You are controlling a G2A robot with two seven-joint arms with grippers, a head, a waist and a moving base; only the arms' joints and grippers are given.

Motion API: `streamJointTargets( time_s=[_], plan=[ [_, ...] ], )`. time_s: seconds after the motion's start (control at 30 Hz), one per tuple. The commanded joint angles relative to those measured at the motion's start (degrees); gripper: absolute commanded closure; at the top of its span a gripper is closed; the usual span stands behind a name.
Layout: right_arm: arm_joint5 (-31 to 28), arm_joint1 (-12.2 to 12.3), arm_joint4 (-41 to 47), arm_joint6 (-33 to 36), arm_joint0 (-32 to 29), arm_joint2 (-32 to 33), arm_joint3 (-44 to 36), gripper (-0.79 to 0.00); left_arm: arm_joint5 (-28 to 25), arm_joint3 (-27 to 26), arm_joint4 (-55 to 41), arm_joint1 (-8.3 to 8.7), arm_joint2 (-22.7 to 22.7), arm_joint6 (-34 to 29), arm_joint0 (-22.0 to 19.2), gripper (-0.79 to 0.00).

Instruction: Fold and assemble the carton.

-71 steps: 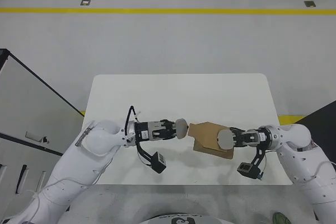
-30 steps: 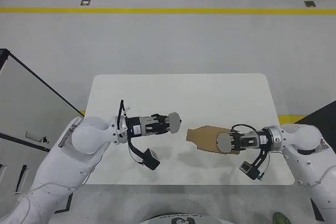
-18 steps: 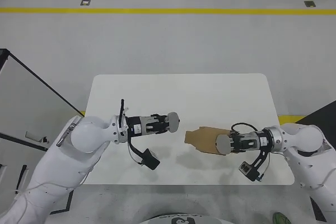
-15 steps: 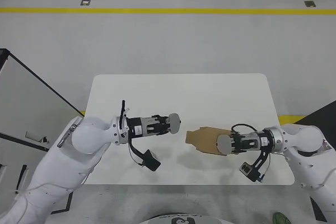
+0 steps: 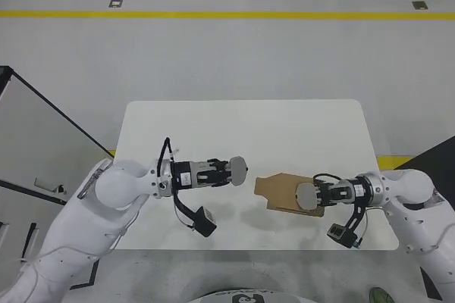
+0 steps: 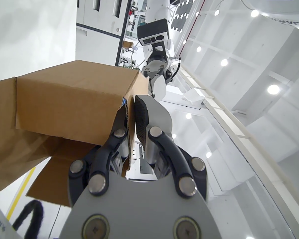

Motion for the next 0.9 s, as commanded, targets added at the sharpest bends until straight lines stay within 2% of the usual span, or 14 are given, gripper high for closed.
streamJointTargets(
  time_s=[0.0, 0.13, 0.23, 0.6, 0.87],
  plan=[
    [-0.03, -0.07, 0.23, -0.23, 0.64, -0.48, 1.69, 0.0, 1.83, 0.53, -2.82, -0.08, 0.01, 1.23, -0.33, 0.0],
    [-0.59, -0.22, 1.67, -1.2, 1.95, -1.43, 3.85, 0.0, 3.61, 0.66, -4.98, -0.26, 0.78, 3.33, -1.19, 0.0],
    [-0.74, -0.34, 2.5, -2.04, 2.85, -2.19, 4.92, 0.0, 3.06, 0.79, -5.25, -0.54, 2.44, 3.92, -1.96, 0.0],
    [-1.21, -0.56, 2.61, -3.31, 5.06, -4.6, 4.9, 0.0, -7.97, 1.14, 5.64, -1.9, 9.35, -1.0, -6.41, 0.0],
    [-0.66, -0.31, 4.29, -2.77, 4.3, -4.09, 3.15, 0.0, -9.27, 2.55, 4.8, -2.43, 11.15, -0.03, -8.1, 0.0]
  ],
)
